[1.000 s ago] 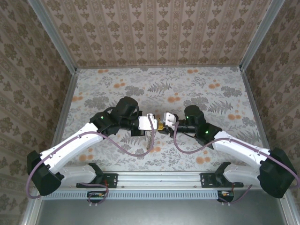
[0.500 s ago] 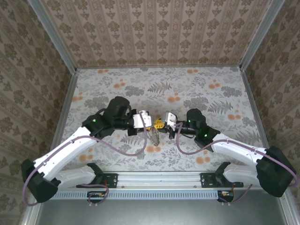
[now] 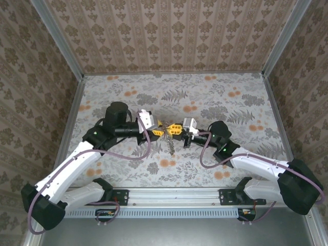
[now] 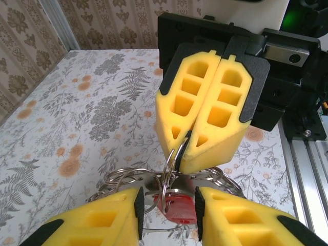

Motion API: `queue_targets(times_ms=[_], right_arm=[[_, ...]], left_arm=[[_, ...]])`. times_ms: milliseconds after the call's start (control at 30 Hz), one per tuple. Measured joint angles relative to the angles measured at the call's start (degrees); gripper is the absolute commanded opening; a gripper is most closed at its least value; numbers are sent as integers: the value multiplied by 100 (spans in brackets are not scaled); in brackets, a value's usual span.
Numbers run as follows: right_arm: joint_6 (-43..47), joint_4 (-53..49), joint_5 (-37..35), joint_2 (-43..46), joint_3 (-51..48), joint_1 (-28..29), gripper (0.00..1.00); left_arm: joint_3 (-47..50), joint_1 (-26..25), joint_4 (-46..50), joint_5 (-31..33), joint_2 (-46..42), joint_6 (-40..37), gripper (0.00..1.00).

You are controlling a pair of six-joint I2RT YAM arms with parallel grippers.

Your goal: Put the keys on the keyring

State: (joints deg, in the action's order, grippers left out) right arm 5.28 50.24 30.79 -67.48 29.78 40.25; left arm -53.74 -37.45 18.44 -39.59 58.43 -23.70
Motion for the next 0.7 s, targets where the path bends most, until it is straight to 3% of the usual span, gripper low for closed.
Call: queue_targets(times_ms=[267, 533, 700], right_arm=[[-232, 310, -37, -225, -2, 31, 0], [-245, 352, -79, -267, -2, 33, 0], [450, -804, -55, -20, 212, 85, 21]], left_arm=[[0, -22, -173, -76, 114, -26, 1], [0, -7, -149, -2, 96, -184, 0], [-22, -173, 304, 352, 70, -468, 0]])
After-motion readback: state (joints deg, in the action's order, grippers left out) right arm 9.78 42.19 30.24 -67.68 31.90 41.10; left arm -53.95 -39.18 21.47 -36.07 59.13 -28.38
